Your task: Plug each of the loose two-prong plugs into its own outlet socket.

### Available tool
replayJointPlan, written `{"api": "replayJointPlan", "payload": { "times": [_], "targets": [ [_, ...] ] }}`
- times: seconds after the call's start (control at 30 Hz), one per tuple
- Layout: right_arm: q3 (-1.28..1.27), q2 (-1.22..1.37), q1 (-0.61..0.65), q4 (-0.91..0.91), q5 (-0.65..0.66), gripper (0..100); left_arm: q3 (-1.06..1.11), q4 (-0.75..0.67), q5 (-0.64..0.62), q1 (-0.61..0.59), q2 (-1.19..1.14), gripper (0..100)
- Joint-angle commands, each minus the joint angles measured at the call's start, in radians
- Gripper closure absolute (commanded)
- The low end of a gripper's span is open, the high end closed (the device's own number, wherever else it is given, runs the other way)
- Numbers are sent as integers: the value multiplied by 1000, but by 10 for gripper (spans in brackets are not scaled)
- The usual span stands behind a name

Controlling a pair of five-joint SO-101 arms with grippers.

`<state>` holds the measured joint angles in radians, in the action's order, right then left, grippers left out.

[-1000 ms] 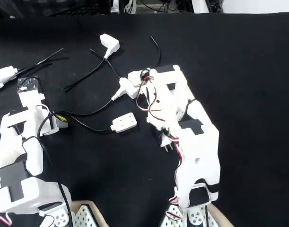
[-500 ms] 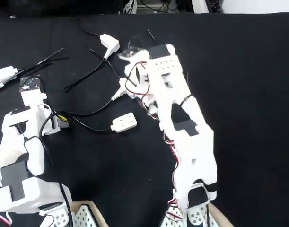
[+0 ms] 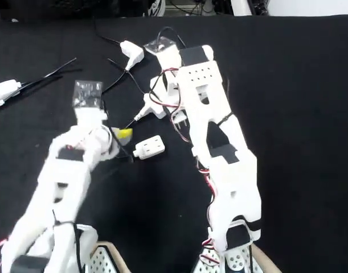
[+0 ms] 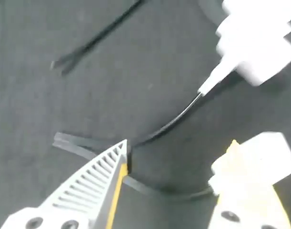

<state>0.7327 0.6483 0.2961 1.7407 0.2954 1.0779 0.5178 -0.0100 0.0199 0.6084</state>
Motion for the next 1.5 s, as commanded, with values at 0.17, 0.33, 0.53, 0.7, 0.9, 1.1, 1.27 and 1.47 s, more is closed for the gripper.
{"api": "replayJointPlan", "payload": {
  "times": [0.17,0.33,0.53,0.7,0.9,1.1,1.27,1.47],
  "targets": [
    [54,-48,107,18,-48,987,229,-436,-40,136,103,682],
    [62,-50,124,12,-124,987,255,-494,-114,165,112,682],
    [65,-48,130,-14,-135,987,291,-532,-160,165,114,682],
    [76,-48,137,-77,-135,987,309,-537,-124,197,114,682],
    [73,-48,146,-84,-150,987,309,-537,-132,206,115,682],
    [79,-48,143,-41,-333,986,340,-537,-132,200,195,682],
    [79,-53,146,-17,-422,986,412,-537,-132,194,339,682],
    [81,-70,147,3,-497,986,456,-539,-132,186,419,682]
  ]
}}
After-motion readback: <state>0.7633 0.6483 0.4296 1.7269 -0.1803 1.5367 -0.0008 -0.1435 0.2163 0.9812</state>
